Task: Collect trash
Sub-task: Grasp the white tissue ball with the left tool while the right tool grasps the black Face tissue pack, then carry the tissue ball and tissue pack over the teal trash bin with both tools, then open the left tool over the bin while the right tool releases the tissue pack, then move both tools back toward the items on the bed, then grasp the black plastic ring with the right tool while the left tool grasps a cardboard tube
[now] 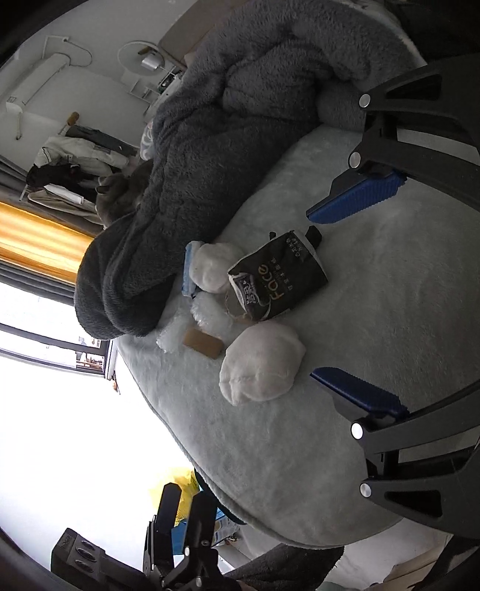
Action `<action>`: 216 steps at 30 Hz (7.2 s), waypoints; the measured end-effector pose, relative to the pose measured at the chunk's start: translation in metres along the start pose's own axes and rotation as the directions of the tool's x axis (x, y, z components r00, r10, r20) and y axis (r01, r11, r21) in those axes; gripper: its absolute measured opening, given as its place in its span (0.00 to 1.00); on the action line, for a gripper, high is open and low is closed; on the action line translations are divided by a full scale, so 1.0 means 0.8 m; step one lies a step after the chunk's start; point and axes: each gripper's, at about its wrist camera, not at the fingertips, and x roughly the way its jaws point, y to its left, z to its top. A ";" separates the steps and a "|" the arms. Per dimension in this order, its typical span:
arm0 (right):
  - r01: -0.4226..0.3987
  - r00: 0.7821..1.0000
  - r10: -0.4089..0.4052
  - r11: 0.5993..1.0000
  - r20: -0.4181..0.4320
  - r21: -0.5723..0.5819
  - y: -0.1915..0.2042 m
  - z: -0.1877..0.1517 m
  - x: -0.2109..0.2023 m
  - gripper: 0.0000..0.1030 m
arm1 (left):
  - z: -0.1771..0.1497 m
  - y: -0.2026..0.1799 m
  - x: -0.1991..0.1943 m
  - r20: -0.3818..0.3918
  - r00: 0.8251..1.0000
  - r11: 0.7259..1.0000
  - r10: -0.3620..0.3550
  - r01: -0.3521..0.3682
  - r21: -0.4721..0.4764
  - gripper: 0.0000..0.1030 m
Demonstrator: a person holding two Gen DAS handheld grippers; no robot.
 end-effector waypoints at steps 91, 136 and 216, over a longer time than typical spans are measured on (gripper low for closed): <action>-0.447 0.884 0.467 0.831 0.021 0.331 0.238 0.244 0.181 0.58 | -0.109 0.342 -0.023 -0.226 0.944 0.867 0.239 -0.313 -0.388 0.42; -0.358 0.838 0.429 0.899 -0.338 0.253 0.391 0.203 0.341 0.58 | -0.084 0.366 -0.172 0.004 0.916 0.846 0.401 -0.369 -0.385 0.80; -0.044 0.999 0.034 0.949 0.037 0.313 -0.036 0.109 0.089 0.72 | 0.062 0.082 0.002 0.165 0.976 0.980 0.142 -0.114 -0.164 0.83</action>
